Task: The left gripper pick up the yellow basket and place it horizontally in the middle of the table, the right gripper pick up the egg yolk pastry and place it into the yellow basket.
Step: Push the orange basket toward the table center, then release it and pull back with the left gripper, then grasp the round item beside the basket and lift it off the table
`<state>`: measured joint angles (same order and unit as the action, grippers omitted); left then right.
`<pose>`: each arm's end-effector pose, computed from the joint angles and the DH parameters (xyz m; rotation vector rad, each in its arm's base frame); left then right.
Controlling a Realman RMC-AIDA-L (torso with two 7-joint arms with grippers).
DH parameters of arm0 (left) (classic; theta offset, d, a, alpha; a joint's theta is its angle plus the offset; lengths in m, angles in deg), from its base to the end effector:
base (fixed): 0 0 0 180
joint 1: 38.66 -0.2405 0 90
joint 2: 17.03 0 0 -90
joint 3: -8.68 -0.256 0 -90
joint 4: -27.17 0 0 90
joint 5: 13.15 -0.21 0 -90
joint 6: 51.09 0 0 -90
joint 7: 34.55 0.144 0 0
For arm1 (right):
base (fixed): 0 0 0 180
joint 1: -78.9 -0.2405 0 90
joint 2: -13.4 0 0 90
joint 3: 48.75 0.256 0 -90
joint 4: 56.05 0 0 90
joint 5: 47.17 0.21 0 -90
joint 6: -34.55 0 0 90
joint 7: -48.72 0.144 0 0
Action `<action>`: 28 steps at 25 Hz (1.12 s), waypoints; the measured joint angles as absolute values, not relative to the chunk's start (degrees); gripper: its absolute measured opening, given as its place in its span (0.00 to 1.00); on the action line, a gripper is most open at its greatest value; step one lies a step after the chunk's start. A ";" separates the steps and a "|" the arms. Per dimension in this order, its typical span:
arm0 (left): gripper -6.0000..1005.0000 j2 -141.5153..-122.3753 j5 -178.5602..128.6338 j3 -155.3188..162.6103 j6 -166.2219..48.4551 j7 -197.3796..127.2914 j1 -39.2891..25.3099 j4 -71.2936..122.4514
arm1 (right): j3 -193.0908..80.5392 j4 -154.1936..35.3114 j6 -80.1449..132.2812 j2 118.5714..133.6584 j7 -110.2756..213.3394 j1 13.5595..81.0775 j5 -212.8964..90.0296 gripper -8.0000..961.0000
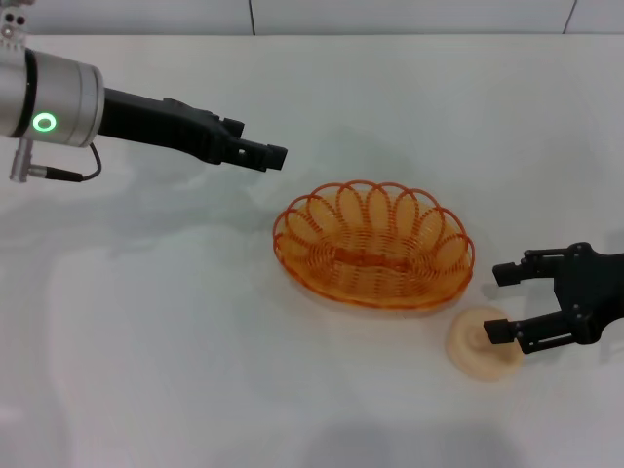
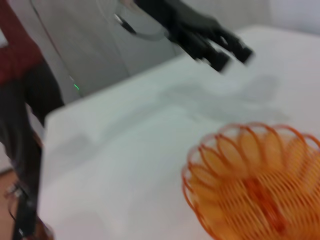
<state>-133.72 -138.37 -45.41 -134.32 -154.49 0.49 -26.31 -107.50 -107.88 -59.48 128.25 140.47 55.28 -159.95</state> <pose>-0.1997 0.3902 0.0204 -2.7165 -0.9738 -0.2625 0.2632 0.3047 0.0177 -2.9563 0.6319 0.4014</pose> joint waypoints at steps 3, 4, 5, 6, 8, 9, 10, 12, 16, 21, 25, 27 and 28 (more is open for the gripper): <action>0.89 -133.59 -137.19 -45.55 -136.02 -149.54 -0.03 -26.56 | -107.95 -109.85 -58.05 128.65 142.31 55.49 -162.67 0.87; 0.89 -133.57 -136.69 -45.60 -137.04 -147.76 -0.09 -26.57 | -108.06 -110.10 -57.80 128.67 142.52 55.47 -162.96 0.87; 0.89 -133.60 -136.10 -45.65 -138.64 -145.51 -0.11 -26.59 | -108.09 -110.11 -57.62 128.67 142.58 55.35 -162.97 0.87; 0.89 -133.67 -135.60 -45.66 -140.17 -143.65 -0.13 -26.62 | -108.10 -110.11 -57.41 128.68 142.62 55.25 -162.98 0.87; 0.89 -133.83 -135.00 -45.73 -142.54 -140.87 -0.17 -26.73 | -108.12 -110.12 -57.00 128.69 142.79 55.04 -163.03 0.87; 0.89 -133.94 -134.87 -45.79 -143.59 -139.94 -0.21 -26.89 | -108.13 -110.13 -56.85 128.70 142.94 54.92 -163.04 0.87; 0.89 -134.04 -134.84 -45.84 -144.67 -139.09 -0.25 -27.11 | -108.14 -110.13 -56.84 128.70 143.06 54.86 -163.05 0.87; 0.89 -134.22 -134.84 -45.87 -145.82 -138.20 -0.35 -27.45 | -108.15 -110.15 -56.74 128.71 143.19 54.79 -163.07 0.87; 0.89 -134.45 -134.69 -45.75 -146.33 -137.75 -1.02 -28.14 | -109.56 -109.93 -54.94 128.71 143.19 55.02 -163.10 0.86; 0.89 -134.58 -134.45 -45.62 -146.32 -138.00 -1.61 -29.18 | -112.43 -109.58 -52.74 128.72 143.23 55.42 -163.14 0.84; 0.89 -134.73 -133.84 -45.63 -146.23 -138.06 -1.94 -29.67 | -113.22 -109.57 -52.33 128.72 143.27 55.77 -163.18 0.83; 0.89 -134.74 -133.30 -45.60 -146.21 -138.07 -2.13 -29.69 | -113.29 -109.74 -52.36 128.72 143.29 56.07 -163.19 0.82; 0.89 -134.74 -133.27 -45.58 -146.14 -138.07 -2.22 -29.69 | -113.31 -109.86 -52.36 128.72 143.29 56.27 -163.19 0.82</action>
<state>-134.74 -133.27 -45.58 -146.14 -138.07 -2.22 -29.69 -113.31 -109.86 -52.36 128.72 143.29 56.27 -163.19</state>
